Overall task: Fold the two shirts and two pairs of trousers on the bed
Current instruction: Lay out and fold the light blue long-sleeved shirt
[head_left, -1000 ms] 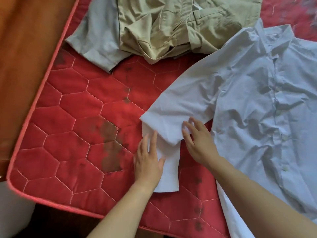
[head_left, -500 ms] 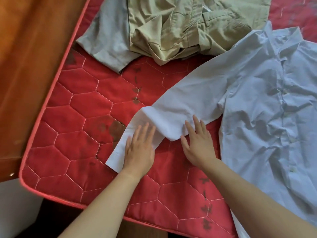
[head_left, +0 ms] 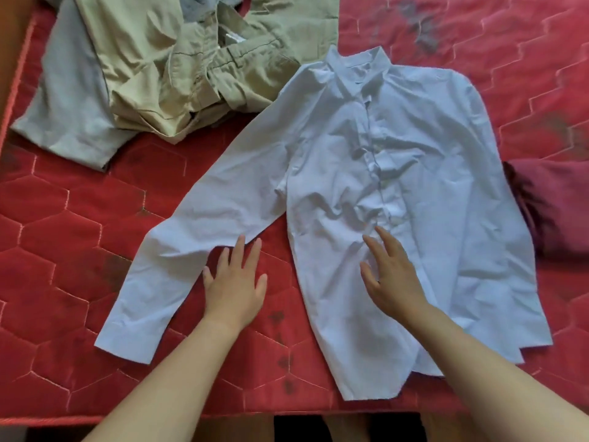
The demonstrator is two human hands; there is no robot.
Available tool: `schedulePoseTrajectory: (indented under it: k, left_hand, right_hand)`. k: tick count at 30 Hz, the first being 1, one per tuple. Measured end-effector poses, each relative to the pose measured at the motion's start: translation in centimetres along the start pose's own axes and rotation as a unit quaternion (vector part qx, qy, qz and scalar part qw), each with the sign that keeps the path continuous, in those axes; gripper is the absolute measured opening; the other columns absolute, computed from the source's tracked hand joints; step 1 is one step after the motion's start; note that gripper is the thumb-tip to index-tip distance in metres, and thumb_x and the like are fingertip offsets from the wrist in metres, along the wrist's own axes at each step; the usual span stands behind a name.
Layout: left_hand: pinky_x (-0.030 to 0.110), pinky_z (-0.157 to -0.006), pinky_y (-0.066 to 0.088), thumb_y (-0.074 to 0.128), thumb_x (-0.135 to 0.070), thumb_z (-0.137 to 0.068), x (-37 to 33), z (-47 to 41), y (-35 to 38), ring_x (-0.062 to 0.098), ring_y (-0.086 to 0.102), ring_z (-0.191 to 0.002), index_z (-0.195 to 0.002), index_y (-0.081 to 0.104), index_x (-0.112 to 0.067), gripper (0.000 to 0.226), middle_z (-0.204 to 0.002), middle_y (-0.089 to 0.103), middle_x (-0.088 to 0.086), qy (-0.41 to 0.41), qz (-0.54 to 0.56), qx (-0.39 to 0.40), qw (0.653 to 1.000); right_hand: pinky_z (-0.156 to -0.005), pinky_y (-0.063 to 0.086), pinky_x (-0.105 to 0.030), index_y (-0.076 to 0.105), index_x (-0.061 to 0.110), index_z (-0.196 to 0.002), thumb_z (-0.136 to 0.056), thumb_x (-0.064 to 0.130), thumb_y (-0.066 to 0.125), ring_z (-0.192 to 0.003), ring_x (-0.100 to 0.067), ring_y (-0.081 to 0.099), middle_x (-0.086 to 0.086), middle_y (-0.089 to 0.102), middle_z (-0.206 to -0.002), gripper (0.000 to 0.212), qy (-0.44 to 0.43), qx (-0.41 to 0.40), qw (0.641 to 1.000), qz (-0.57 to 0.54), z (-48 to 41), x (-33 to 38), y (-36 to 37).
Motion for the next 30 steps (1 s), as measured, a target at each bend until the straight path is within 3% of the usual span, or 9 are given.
schedulePoseTrajectory:
  k: [7, 12, 15, 18, 21, 25, 30]
  left_hand:
    - [0.051, -0.112, 0.016, 0.038, -0.04, -0.094, -18.8, -1.7, 1.6, 0.02, 0.006, -0.144, -0.147, 0.012, -0.033, 0.059, -0.157, 0.005, -0.005, 0.129, 0.032, 0.01, 0.991]
    - [0.046, -0.115, 0.009, 0.035, -0.041, -0.095, -27.3, -1.2, 5.0, 0.018, 0.006, -0.144, -0.147, 0.014, -0.029, 0.057, -0.158, 0.003, -0.004, 0.119, 0.025, 0.032, 0.992]
    - [0.047, -0.112, 0.02, 0.035, -0.038, -0.096, -28.6, -0.4, 6.9, 0.018, 0.005, -0.144, -0.147, 0.015, -0.026, 0.056, -0.158, 0.002, -0.004, 0.091, 0.051, 0.069, 0.992]
    - [0.043, -0.112, 0.025, 0.033, -0.037, -0.097, -28.4, 0.5, 7.4, 0.017, 0.006, -0.144, -0.147, 0.018, -0.024, 0.054, -0.158, 0.004, -0.003, 0.092, 0.045, 0.052, 0.993]
    - [0.04, -0.11, 0.027, 0.036, -0.034, -0.097, -27.5, 2.0, 7.1, 0.016, 0.016, -0.142, -0.145, 0.027, -0.022, 0.05, -0.156, 0.014, -0.001, 0.095, 0.066, 0.027, 0.993]
    - [0.037, -0.104, 0.033, 0.041, -0.035, -0.096, -25.8, 4.7, 7.2, 0.017, 0.029, -0.136, -0.142, 0.032, -0.023, 0.048, -0.153, 0.024, -0.004, 0.091, 0.099, 0.041, 0.99]
    - [0.033, -0.09, 0.041, 0.05, -0.028, -0.091, -22.8, 7.4, 7.4, 0.018, 0.047, -0.117, -0.135, 0.041, -0.022, 0.045, -0.137, 0.039, -0.005, 0.051, 0.074, 0.03, 0.996]
  right_hand:
    - [-0.107, 0.031, -0.047, 0.044, 0.014, -0.136, -0.089, 0.02, 0.053, -0.138, -0.024, 0.024, -0.005, 0.026, -0.152, 0.048, 0.079, -0.053, 0.995, -0.003, 0.8, -13.2, -7.1]
    - [-0.093, 0.04, -0.05, 0.05, 0.014, -0.13, -0.087, 0.021, 0.059, -0.126, -0.032, 0.037, -0.01, 0.038, -0.14, 0.044, 0.129, -0.072, 0.989, 0.011, 1.8, -21.8, -10.1]
    - [-0.089, 0.043, -0.046, 0.054, 0.012, -0.124, -0.085, 0.024, 0.063, -0.114, -0.034, 0.046, -0.011, 0.045, -0.124, 0.042, 0.107, -0.06, 0.992, -0.018, 2.9, -23.5, -9.2]
    - [-0.094, 0.043, -0.044, 0.046, 0.022, -0.132, -0.083, 0.035, 0.064, -0.126, -0.027, 0.035, -0.007, 0.034, -0.138, 0.054, 0.039, 0.022, 0.999, -0.001, 4.7, -22.8, -6.3]
    - [-0.103, 0.032, -0.043, 0.039, 0.03, -0.138, -0.082, 0.031, 0.064, -0.137, -0.025, 0.018, -0.003, 0.019, -0.152, 0.061, 0.02, 0.067, 0.997, 0.026, 5.7, -23.8, -5.2]
    - [-0.101, 0.036, -0.044, 0.046, 0.024, -0.136, -0.085, 0.016, 0.061, -0.136, -0.027, 0.025, -0.005, 0.026, -0.151, 0.053, 0.043, 0.047, 0.998, 0.023, 6.1, -26.3, -6.7]
    - [-0.087, 0.041, -0.05, 0.06, 0.016, -0.117, -0.078, 0.013, 0.07, -0.121, -0.031, 0.044, -0.01, 0.047, -0.132, 0.041, 0.017, -0.04, 0.999, 0.027, 8.7, -24.0, -7.1]
Point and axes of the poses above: each hand's wrist, its own z-axis away from the middle knuckle, its own y-axis out of the palm, x = y × z, the point moved 4 cm from there along -z, towards the middle knuckle
